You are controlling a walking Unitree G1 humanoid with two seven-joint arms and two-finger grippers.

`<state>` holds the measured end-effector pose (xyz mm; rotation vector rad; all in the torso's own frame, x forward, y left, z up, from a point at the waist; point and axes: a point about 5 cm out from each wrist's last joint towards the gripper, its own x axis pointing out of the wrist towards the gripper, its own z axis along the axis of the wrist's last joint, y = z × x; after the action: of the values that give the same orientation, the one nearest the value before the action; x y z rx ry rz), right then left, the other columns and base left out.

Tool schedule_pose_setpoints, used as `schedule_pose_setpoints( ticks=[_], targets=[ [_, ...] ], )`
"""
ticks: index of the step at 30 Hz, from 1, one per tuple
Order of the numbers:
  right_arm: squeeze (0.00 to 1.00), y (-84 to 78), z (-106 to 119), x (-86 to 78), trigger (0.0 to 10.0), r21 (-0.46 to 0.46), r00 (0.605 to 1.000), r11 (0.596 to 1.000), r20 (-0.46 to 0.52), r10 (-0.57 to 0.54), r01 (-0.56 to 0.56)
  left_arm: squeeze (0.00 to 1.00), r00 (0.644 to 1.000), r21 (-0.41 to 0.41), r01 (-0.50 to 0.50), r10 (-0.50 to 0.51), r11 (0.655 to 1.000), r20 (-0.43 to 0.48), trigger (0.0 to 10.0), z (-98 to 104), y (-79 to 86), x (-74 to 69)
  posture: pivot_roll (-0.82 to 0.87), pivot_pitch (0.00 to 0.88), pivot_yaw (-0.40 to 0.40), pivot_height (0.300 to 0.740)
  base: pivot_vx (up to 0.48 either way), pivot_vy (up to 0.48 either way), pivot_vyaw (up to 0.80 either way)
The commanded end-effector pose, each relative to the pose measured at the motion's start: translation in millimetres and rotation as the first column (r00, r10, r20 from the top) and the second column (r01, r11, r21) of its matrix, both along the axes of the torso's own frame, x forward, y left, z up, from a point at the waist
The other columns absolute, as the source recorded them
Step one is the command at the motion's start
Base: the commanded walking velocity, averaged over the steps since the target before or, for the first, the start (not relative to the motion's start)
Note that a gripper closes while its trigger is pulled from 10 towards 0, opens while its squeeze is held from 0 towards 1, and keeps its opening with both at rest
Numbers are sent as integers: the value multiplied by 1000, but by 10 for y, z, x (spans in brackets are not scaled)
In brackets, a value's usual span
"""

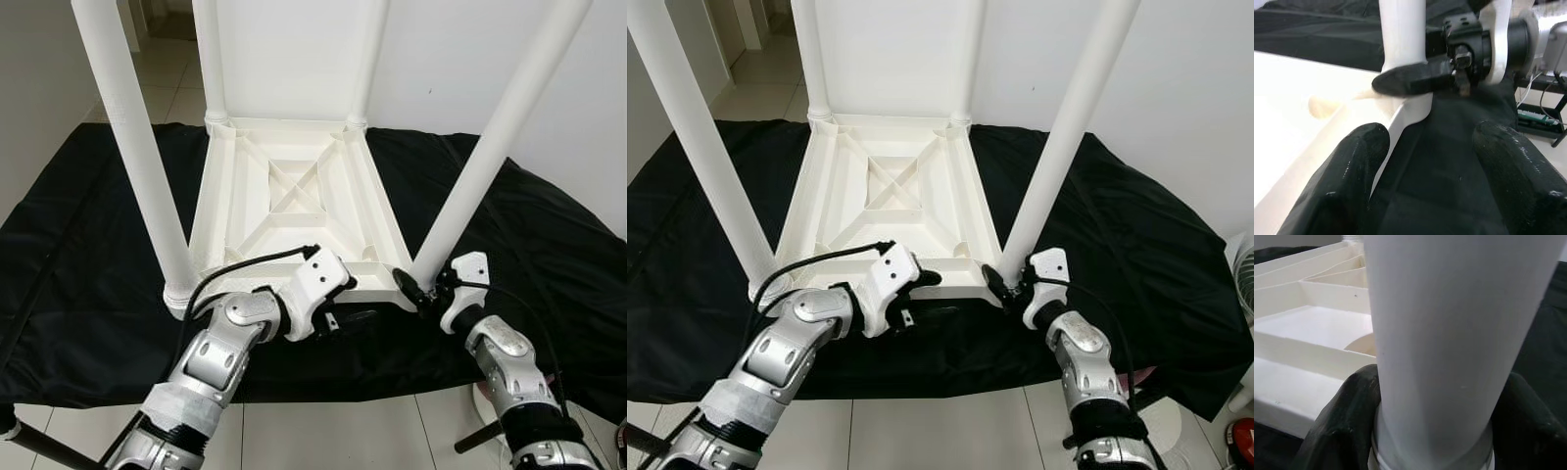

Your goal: Building children table

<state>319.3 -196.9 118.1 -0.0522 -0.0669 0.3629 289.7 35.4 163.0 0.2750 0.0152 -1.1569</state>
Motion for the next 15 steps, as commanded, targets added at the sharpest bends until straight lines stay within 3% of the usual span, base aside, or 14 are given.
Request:
schedule_pose_setpoints(
  ticks=[1, 4, 9, 11, 13, 15],
  targets=[
    [0, 15, -36, 3, 10000, 12, 997, 997, -22, -78, 78, 0, 980, -14, -195, 195, 981, 30, 10000, -44, 43, 84, 35, 46, -43, 740, 0, 0, 0],
    [0, 60, -47, 14, 10000, 36, 985, 985, -26, -169, 170, 0, 980, -16, -196, 197, 980, 37, 10000, -38, 31, 91, 33, 43, -44, 740, 0, 0, 0],
    [0, 87, -55, 17, 10000, 64, 973, 971, -34, -227, 229, 0, 979, -20, -198, 198, 980, 40, 10000, -29, 22, 98, 31, 42, -43, 740, 0, 0, 0],
    [0, 165, -95, 12, 10000, 151, 942, 929, -67, -330, 337, 0, 978, -30, -204, 205, 979, 47, 10000, -10, 7, 118, 25, 38, -39, 740, 0, 0, 0],
    [0, 165, -95, 12, 10000, 151, 942, 929, -67, -330, 337, 0, 978, -30, -204, 205, 979, 47, 10000, -10, 7, 118, 25, 38, -39, 740, 0, 0, 0],
    [0, 324, -130, -14, 10000, 201, 909, 887, -91, -406, 416, 0, 974, -33, -219, 220, 975, 45, 10000, -21, 6, 140, 25, 39, -45, 740, 0, 0, 0]
  ],
)
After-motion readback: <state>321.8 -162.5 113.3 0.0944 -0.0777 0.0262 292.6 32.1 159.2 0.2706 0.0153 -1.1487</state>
